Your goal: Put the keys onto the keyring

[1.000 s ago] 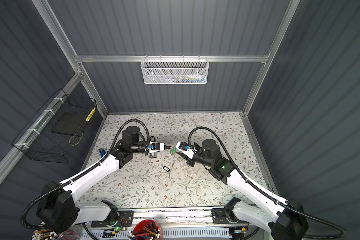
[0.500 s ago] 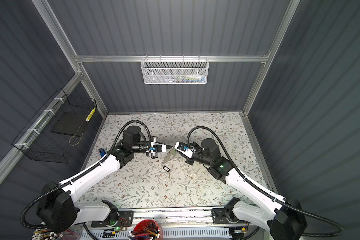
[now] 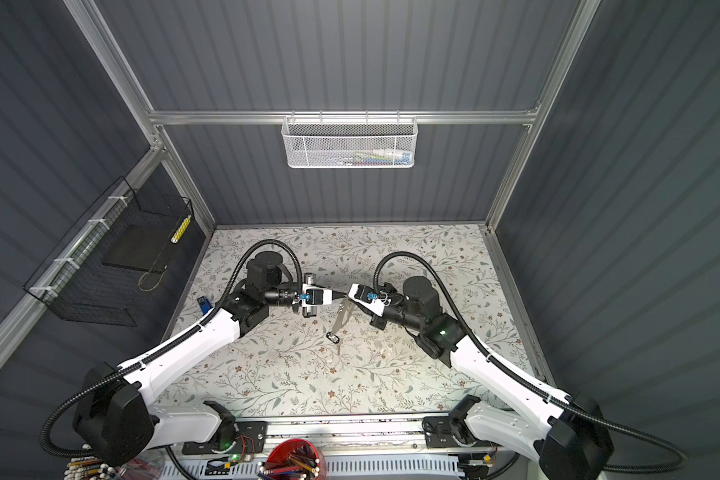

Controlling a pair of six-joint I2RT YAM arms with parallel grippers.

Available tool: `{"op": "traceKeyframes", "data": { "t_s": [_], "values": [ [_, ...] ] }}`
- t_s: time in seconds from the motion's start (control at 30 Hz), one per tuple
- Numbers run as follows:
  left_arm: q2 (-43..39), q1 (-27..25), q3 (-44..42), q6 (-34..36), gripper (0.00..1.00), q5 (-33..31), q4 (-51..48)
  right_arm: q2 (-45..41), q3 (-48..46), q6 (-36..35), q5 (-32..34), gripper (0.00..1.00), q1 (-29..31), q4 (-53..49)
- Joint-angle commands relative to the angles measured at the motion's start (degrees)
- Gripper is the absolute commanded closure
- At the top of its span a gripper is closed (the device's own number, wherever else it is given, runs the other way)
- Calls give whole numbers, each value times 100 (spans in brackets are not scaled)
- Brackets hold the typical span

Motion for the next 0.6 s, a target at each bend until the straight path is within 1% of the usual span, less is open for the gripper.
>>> {"op": "traceKeyframes", "data": {
  "t_s": [0.0, 0.1, 0.3, 0.37, 0.5, 0.57],
  "values": [
    [-12, -48, 255, -79, 100, 217, -72, -54, -33, 16, -27, 79, 29, 187],
    [8, -63, 297, -52, 100, 261, -127, -41, -5, 21, -28, 80, 34, 185],
    [60, -91, 347, 19, 100, 246, -250, -69, -31, 29, -42, 84, 32, 214],
    [69, -92, 359, 19, 100, 249, -276, -92, -40, 29, -31, 84, 38, 229],
    [96, -92, 376, 64, 100, 261, -347, -101, -28, 47, -57, 79, 32, 196],
    [113, -99, 392, 62, 100, 269, -346, -92, -34, 29, -66, 80, 38, 167]
  ]
}}
